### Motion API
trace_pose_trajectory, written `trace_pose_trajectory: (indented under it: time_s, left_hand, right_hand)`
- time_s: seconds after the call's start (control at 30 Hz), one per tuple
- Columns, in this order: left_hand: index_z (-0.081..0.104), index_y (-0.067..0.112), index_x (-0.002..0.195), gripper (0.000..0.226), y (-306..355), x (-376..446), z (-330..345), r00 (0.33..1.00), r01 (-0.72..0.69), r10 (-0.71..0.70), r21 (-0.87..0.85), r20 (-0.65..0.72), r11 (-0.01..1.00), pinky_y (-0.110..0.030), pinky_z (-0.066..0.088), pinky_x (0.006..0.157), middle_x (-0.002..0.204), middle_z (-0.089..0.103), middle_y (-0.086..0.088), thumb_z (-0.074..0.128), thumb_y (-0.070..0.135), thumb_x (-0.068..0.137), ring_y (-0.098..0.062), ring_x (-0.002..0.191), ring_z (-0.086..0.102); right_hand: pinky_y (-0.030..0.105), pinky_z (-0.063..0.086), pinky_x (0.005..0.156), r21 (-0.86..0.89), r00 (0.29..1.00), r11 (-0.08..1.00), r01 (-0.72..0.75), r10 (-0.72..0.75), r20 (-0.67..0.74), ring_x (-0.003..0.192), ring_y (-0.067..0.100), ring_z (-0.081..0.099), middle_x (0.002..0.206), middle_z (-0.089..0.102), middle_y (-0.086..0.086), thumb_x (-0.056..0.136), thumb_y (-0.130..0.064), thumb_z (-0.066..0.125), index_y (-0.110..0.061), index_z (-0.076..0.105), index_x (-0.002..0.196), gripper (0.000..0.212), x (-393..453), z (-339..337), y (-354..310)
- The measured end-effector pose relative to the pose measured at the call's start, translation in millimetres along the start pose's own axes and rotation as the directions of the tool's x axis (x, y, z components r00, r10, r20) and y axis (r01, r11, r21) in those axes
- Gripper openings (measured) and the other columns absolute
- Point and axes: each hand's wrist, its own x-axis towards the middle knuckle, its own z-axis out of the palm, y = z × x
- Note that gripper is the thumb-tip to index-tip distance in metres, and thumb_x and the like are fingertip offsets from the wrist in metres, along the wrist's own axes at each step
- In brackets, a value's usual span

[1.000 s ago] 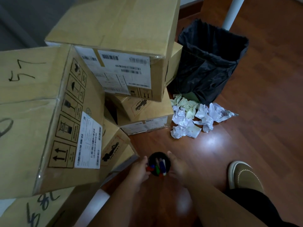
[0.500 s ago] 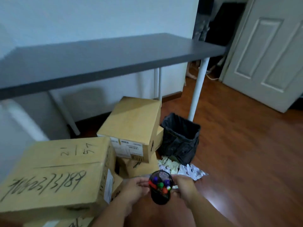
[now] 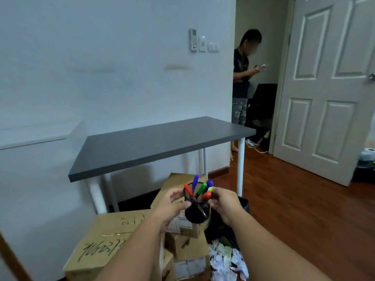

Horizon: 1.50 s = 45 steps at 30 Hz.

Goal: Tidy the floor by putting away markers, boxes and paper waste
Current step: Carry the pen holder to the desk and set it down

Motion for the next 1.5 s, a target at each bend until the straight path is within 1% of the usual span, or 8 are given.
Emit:
trace_pose_trajectory:
  time_s: [0.17,0.33,0.4,0.6,0.83,1.0,1.17,1.5]
  left_hand:
    - [0.055,0.018,0.127,0.045,57,-43,-9,0.992,-0.125,0.124,-0.014,-0.038,0.992,-0.041,0.045,0.098,0.126,0.062,0.002,0.068,0.003,0.087,-0.016,0.112,0.057]
    - [0.055,0.020,0.125,0.040,97,-85,-23,0.968,-0.238,0.234,-0.046,-0.087,0.970,-0.033,0.049,0.083,0.119,0.062,0.006,0.069,0.011,0.089,-0.010,0.106,0.058]
    - [0.054,0.020,0.127,0.041,107,-99,-31,0.959,-0.264,0.257,-0.050,-0.119,0.963,-0.038,0.047,0.092,0.117,0.061,0.008,0.068,0.012,0.090,-0.013,0.112,0.056]
    - [0.058,0.026,0.127,0.037,129,-132,-65,0.928,-0.320,0.318,0.021,-0.196,0.947,-0.039,0.046,0.093,0.121,0.068,0.004,0.067,0.024,0.091,-0.016,0.111,0.063]
    - [0.062,0.027,0.114,0.025,134,-146,-110,0.900,-0.312,0.299,0.012,-0.317,0.950,-0.044,0.049,0.100,0.112,0.072,0.000,0.069,0.027,0.090,-0.020,0.103,0.068]
    - [0.061,0.019,0.123,0.038,119,-133,-159,0.864,-0.331,0.300,-0.007,-0.403,0.944,-0.040,0.052,0.098,0.117,0.069,0.001,0.072,0.017,0.087,-0.018,0.108,0.066]
    - [0.063,0.024,0.125,0.043,93,-97,-226,0.822,-0.318,0.317,0.080,-0.473,0.945,-0.044,0.050,0.100,0.122,0.067,0.003,0.075,0.015,0.084,-0.016,0.116,0.062]
    - [0.059,0.021,0.132,0.049,67,-35,-307,0.781,-0.352,0.339,0.079,-0.524,0.933,-0.020,0.051,0.082,0.114,0.063,0.015,0.071,0.006,0.087,-0.003,0.106,0.062]
  right_hand:
    - [0.023,0.041,0.054,-0.056,0.981,0.986,0.160,-0.152,0.123,0.061,0.012,0.049,0.071,0.059,0.003,0.091,0.000,0.046,-0.008,0.069,0.114,0.034,-47,20,-35]
    - [0.036,0.042,0.096,-0.126,0.939,0.952,0.279,-0.242,0.244,0.107,0.018,0.056,0.112,0.066,0.004,0.088,-0.016,0.060,-0.025,0.063,0.124,0.038,-84,43,-57]
    - [0.036,0.040,0.101,-0.112,0.920,0.946,0.305,-0.263,0.291,0.110,0.017,0.057,0.116,0.065,0.004,0.086,-0.014,0.061,-0.022,0.062,0.128,0.043,-97,55,-64]
    - [0.039,0.041,0.099,-0.066,0.868,0.922,0.382,-0.334,0.367,0.094,0.012,0.060,0.099,0.068,-0.001,0.085,-0.014,0.062,-0.017,0.063,0.127,0.041,-132,94,-76]
    - [0.022,0.047,0.071,-0.007,0.802,0.926,0.377,-0.322,0.504,0.083,0.009,0.064,0.103,0.070,0.006,0.090,-0.016,0.063,-0.012,0.059,0.129,0.040,-139,145,-66]
    - [0.041,0.044,0.102,-0.087,0.773,0.922,0.377,-0.262,0.578,0.106,0.018,0.065,0.110,0.073,0.006,0.083,-0.035,0.072,-0.012,0.061,0.128,0.052,-107,199,-43]
    - [0.052,0.042,0.106,-0.140,0.755,0.925,0.355,-0.195,0.626,0.105,0.022,0.068,0.107,0.075,0.003,0.077,-0.044,0.074,-0.017,0.062,0.128,0.059,-61,265,-7]
    - [0.024,0.055,0.078,-0.149,0.716,0.916,0.373,-0.182,0.674,0.089,0.009,0.069,0.103,0.073,-0.002,0.096,-0.022,0.057,-0.027,0.061,0.121,0.026,-3,353,28]
